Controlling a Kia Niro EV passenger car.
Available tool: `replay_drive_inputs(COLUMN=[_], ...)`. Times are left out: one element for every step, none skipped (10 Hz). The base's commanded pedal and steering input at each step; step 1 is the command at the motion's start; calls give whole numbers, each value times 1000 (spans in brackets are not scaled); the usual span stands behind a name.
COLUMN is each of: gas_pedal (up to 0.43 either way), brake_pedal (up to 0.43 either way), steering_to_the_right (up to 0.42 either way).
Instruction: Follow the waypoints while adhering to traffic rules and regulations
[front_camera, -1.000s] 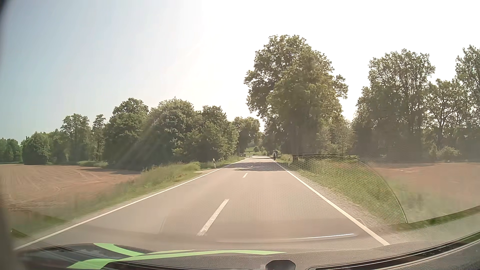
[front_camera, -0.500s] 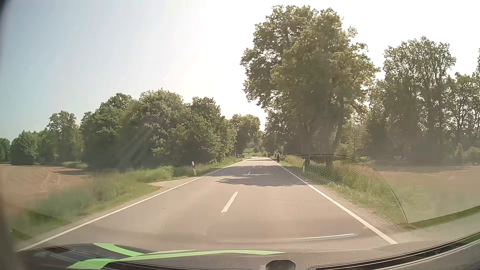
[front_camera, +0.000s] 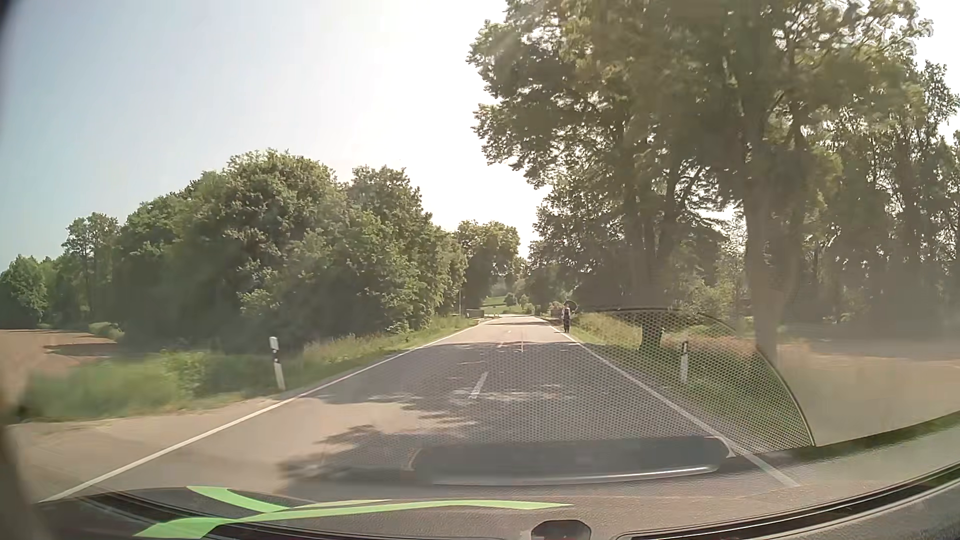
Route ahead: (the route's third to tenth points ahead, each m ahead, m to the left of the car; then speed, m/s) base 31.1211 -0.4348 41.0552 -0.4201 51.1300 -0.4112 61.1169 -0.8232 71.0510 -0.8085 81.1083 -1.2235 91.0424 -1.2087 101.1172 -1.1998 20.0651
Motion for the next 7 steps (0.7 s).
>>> replay_drive_inputs(gas_pedal=[118,118,118,118,118,118,118], brake_pedal=[0,0,0,0,0,0,0], steering_to_the_right=[1,0,0,0,1,1,1])
